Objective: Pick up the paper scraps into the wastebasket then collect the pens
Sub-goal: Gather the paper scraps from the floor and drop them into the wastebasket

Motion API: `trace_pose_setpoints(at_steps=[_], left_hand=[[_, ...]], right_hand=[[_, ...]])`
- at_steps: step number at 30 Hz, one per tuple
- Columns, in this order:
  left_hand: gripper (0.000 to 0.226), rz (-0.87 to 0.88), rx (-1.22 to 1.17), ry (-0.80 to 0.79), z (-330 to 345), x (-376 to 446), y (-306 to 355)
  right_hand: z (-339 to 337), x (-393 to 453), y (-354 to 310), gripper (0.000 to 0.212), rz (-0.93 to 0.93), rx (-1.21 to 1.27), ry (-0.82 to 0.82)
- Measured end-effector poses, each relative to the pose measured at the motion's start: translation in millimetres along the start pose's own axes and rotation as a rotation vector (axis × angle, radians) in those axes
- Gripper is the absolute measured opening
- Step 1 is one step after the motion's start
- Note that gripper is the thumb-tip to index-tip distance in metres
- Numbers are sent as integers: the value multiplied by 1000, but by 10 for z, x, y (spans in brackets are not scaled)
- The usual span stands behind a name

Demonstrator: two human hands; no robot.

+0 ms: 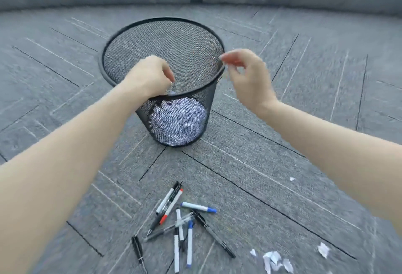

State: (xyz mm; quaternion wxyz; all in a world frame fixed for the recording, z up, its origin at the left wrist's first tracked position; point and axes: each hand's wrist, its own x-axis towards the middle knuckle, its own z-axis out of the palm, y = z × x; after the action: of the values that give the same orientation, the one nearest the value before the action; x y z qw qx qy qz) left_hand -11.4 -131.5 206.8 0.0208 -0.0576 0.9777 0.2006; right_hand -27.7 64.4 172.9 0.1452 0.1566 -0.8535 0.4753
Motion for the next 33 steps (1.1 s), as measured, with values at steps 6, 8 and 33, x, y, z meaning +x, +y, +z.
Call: trace_pose_setpoints(at_steps=[6,8,33], left_hand=[[13,103,-45,136,111,-193,202],[13,226,-60,314,214,-306,326],[17,531,-156,-580,2918,-2310,179]], right_hand=[[-610,-1205,1281,19,619,-274,-52],[-767,-1560,1609,20,772,-358,-32],[-695,-2234,1973,19,599,-811,-256]])
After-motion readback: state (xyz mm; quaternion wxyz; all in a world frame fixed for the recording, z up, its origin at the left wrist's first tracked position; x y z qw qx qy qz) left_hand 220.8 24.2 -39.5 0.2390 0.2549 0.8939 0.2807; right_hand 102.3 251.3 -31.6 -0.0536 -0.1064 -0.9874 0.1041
